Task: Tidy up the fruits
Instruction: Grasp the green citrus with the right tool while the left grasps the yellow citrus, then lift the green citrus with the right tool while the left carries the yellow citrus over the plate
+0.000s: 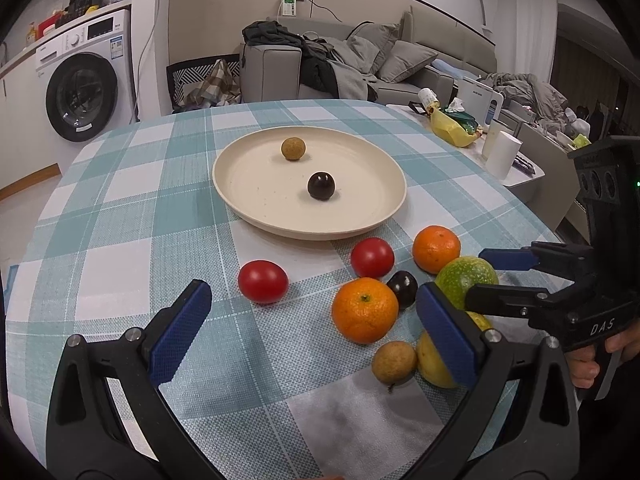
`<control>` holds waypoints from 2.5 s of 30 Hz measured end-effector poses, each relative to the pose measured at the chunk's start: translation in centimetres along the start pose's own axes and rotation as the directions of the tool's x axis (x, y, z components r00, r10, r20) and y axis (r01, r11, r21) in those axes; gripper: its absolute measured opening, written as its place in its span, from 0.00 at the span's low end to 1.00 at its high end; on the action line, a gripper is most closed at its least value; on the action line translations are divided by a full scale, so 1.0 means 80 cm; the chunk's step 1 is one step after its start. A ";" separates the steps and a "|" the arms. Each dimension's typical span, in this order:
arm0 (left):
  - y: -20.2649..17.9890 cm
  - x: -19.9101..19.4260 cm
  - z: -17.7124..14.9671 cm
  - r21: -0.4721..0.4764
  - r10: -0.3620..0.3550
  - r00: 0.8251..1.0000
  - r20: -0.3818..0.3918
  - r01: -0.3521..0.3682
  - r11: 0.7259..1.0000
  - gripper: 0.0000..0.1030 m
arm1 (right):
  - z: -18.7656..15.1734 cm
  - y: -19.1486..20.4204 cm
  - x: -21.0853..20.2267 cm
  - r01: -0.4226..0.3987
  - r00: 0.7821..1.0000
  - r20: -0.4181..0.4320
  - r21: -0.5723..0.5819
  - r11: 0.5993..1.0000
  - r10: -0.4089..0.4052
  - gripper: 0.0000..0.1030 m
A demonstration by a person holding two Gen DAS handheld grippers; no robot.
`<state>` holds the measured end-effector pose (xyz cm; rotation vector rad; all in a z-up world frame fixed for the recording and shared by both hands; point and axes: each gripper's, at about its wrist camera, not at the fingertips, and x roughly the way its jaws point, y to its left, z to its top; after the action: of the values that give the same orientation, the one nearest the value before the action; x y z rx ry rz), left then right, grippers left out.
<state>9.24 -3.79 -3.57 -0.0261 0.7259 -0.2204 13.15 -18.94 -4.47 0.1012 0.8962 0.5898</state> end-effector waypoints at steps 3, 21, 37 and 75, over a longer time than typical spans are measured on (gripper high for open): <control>0.000 0.000 0.000 0.000 -0.001 1.000 0.001 0.001 1.000 0.99 | 0.001 0.001 0.003 -0.036 0.999 -0.001 0.017 0.999 0.036 0.75; -0.012 -0.013 -0.004 0.017 -0.045 0.999 0.004 0.045 0.999 0.99 | 0.001 0.010 -0.005 -0.107 0.994 0.028 0.010 0.994 0.107 0.48; -0.071 -0.026 -0.020 0.184 -0.133 0.991 -0.033 0.137 0.973 0.99 | -0.012 0.002 -0.030 -0.063 0.996 0.060 0.015 0.998 0.062 0.48; -0.104 -0.012 -0.029 0.260 -0.236 0.964 -0.119 0.260 0.930 0.48 | -0.013 0.002 -0.033 -0.059 0.996 0.071 0.008 0.998 0.058 0.49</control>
<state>5.42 -11.58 -3.84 0.1569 0.7719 -0.5665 11.03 -20.34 -3.25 0.1570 0.8298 0.6327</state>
